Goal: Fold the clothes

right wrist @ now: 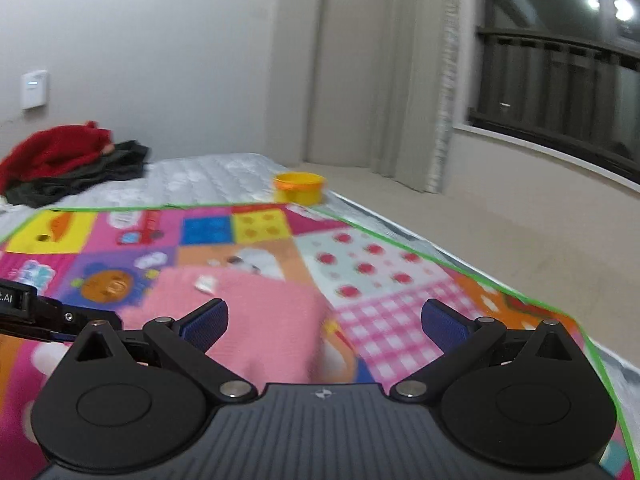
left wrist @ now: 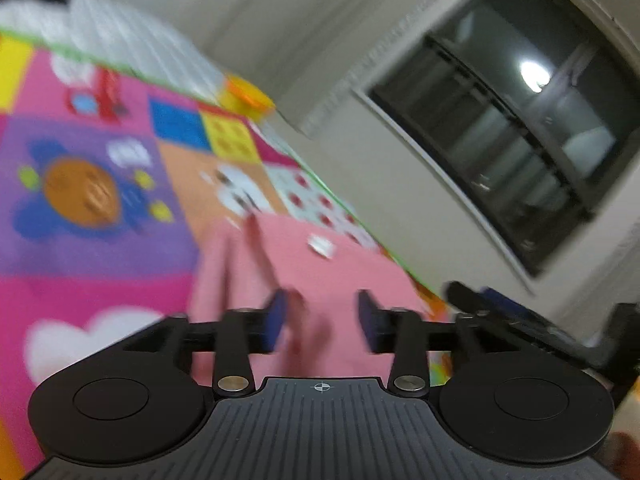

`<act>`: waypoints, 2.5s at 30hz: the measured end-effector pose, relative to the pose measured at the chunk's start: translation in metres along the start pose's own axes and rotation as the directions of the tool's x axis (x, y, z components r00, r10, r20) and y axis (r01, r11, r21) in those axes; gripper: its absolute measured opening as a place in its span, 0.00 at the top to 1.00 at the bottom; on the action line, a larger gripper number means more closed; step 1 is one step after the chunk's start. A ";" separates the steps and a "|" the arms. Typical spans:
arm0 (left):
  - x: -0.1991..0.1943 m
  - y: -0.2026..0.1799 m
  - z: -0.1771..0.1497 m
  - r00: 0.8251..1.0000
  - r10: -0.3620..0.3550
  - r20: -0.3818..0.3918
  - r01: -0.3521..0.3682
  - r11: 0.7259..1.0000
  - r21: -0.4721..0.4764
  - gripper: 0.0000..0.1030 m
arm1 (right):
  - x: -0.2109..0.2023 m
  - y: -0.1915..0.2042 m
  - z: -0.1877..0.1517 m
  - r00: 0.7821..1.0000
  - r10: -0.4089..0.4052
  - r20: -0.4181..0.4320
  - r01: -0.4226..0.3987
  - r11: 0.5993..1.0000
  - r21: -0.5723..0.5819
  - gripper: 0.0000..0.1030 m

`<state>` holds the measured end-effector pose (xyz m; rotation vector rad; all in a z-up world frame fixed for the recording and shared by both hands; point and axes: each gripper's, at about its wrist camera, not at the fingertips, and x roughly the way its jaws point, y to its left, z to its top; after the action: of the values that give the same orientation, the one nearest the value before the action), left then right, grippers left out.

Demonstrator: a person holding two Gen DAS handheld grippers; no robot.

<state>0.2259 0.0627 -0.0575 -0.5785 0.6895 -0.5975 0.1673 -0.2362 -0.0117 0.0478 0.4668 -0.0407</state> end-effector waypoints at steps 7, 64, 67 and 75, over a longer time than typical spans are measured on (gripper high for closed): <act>0.005 -0.019 -0.016 0.999 0.047 -0.001 -0.047 0.997 0.059 0.66 | -0.007 -0.011 -0.028 0.997 -0.056 -0.045 0.059 0.997 0.052 0.00; 0.070 -0.083 0.004 0.850 0.501 0.164 -0.507 0.693 0.512 0.97 | 0.014 -0.032 0.022 0.975 0.187 0.119 -0.192 0.981 0.031 0.00; 0.077 -0.070 -0.013 0.863 0.496 0.093 -0.468 0.717 0.517 0.92 | 0.062 -0.004 0.034 0.952 0.300 -0.066 -0.305 0.949 -0.083 0.00; 0.060 -0.019 0.006 0.757 0.641 0.125 -0.636 0.679 0.367 0.77 | 0.129 -0.019 -0.012 0.957 0.125 -0.263 -0.146 0.988 -0.059 0.00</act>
<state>0.2618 0.0107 -0.0657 0.0681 0.7082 -0.0586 0.2755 -0.2581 -0.0813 0.0080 0.7256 0.1202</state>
